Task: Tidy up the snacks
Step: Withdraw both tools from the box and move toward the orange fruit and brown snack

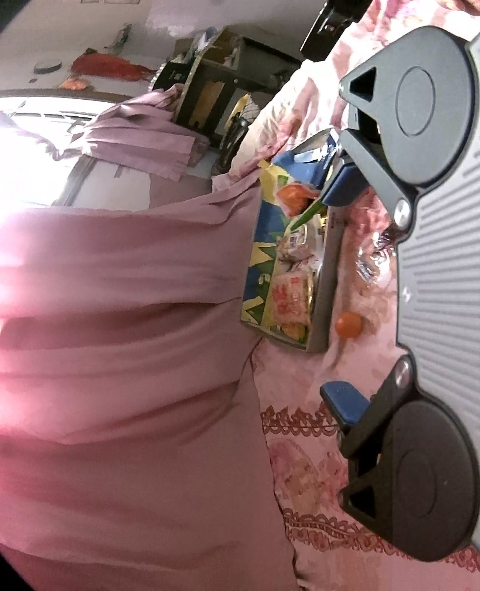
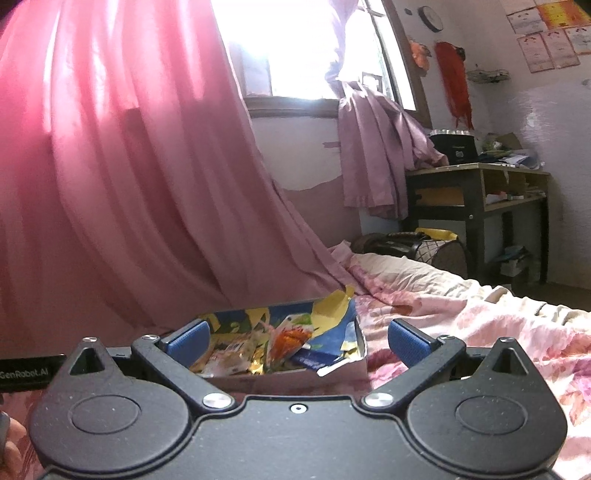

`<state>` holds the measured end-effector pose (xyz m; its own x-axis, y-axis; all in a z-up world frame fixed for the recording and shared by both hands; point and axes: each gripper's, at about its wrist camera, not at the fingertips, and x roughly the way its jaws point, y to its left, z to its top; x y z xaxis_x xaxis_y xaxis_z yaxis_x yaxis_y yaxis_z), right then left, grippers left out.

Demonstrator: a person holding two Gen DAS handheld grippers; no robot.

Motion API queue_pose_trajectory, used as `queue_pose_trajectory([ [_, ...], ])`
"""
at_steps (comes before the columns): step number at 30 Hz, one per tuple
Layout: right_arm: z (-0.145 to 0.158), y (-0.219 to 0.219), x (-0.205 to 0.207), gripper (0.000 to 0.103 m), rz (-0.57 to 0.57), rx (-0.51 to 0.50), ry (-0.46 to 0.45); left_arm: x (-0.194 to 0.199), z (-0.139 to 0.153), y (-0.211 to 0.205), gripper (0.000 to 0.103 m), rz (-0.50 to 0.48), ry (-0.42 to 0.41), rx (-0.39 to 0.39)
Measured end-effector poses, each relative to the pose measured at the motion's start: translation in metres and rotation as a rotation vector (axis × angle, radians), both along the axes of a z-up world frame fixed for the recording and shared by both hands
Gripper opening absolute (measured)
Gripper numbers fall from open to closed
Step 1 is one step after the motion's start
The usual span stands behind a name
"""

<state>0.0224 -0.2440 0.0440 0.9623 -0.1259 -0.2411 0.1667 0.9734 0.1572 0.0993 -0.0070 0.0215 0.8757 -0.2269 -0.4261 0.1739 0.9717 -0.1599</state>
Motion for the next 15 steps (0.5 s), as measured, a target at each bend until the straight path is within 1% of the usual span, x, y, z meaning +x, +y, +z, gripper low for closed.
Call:
queue_pose_trajectory([
  [8,-0.003,0.008,-0.017,0.102,0.017,0.006,0.032,-0.023,-0.005,0.000,0.103,-0.008,0.016,0.049],
  [15,-0.009,0.010,-0.021,0.102,0.018,0.027,0.083,-0.033,-0.007,-0.001,0.103,-0.006,0.033,0.073],
])
